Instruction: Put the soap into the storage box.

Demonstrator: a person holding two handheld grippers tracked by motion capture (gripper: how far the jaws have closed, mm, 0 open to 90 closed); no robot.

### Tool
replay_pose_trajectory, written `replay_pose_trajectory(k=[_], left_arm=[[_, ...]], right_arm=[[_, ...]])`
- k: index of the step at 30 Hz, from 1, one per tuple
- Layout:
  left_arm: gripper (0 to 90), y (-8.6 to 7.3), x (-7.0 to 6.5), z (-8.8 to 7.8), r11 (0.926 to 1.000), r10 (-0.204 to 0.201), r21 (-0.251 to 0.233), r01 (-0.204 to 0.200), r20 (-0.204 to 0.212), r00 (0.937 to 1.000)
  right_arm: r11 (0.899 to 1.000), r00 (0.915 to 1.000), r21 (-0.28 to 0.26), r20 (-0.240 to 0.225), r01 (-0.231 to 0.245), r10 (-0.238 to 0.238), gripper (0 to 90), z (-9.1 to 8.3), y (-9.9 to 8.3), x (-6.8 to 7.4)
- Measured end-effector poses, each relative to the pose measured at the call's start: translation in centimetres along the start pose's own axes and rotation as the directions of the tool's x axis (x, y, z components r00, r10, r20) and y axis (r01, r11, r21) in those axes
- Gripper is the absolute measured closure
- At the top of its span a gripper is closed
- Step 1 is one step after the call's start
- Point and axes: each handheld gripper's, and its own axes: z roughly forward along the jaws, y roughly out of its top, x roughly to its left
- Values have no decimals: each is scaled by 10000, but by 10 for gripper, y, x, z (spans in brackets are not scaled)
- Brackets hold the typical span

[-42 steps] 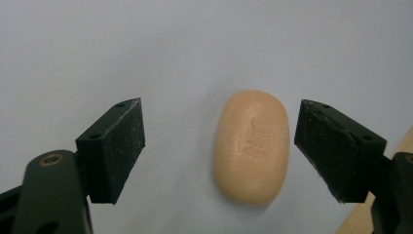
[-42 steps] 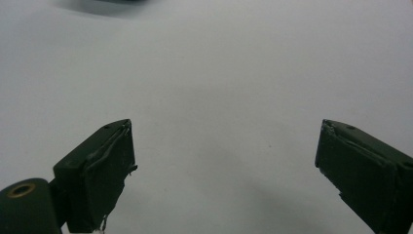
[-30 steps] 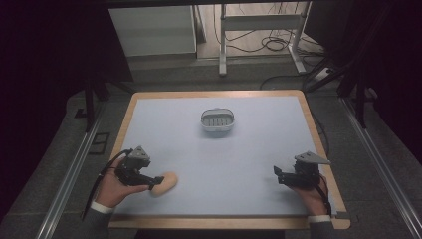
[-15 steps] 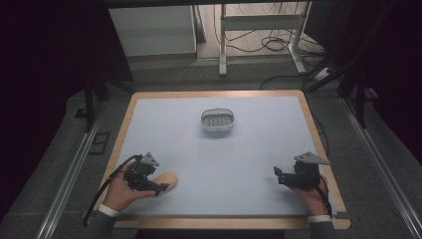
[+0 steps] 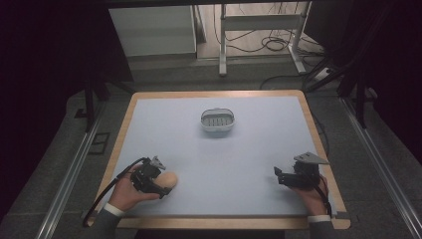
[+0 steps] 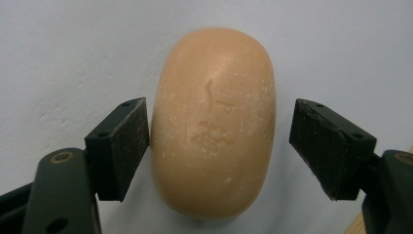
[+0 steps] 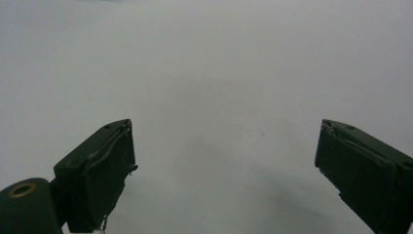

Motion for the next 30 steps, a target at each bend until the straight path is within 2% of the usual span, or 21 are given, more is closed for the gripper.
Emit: replay_pose_trajectory(k=[5, 11, 19, 21, 30], left_arm=[[246, 1, 1, 3, 9999, -24, 161, 24, 12, 10000], [308, 0, 1, 3, 9999, -29, 157, 31, -129, 9999], [287, 0, -2, 8, 9994, 72, 338, -64, -240, 9997], [315, 0, -1, 7, 9996, 105, 275, -98, -252, 9996], [325, 0, 3, 6, 9997, 91, 239, -86, -208, 9997]], right_arm=[[10000, 10000, 21, 29, 8, -8, 74, 0, 0, 0], [10000, 10000, 30, 55, 8, -9, 74, 1, 0, 0], [10000, 10000, 41, 70, 8, -8, 74, 1, -1, -1], [10000, 10000, 43, 73, 1, -1, 74, 1, -1, -1], [10000, 10000, 54, 82, -10, 10, 74, 1, -1, -1]])
